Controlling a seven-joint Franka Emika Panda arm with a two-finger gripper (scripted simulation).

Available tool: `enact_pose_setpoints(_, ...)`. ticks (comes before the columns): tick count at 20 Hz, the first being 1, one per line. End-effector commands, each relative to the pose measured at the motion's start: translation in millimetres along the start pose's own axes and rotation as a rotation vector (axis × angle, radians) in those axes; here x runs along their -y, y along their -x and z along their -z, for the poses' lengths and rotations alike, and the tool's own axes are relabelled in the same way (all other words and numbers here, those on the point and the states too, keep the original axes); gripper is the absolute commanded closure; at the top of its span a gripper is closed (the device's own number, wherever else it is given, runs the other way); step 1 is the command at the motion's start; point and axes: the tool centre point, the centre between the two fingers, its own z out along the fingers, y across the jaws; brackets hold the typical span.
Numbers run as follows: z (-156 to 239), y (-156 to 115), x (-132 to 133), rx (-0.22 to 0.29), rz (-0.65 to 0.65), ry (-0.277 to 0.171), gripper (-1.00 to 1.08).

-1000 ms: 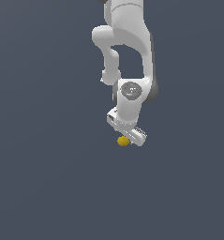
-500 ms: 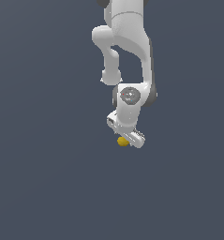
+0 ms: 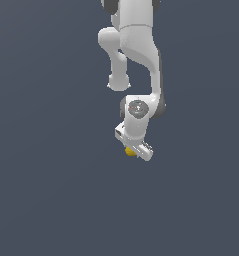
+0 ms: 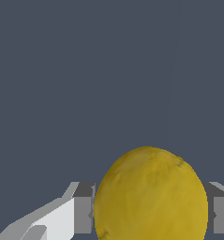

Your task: Pick up the object and move it to a goal position.

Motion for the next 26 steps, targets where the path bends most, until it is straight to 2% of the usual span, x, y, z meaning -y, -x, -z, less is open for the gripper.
enact_pose_setpoints(1, -0.8, -0.3, -0.2, 0.0, -0.001, 0.0, 1.08)
enact_pose_setpoints(15, 7.8, 1.2, -2.2, 0.0, 0.0, -0.001, 1.08)
enact_pose_setpoints(26, 64.1, 9.9, -21.0, 0.0, 0.0, -0.001, 1.08)
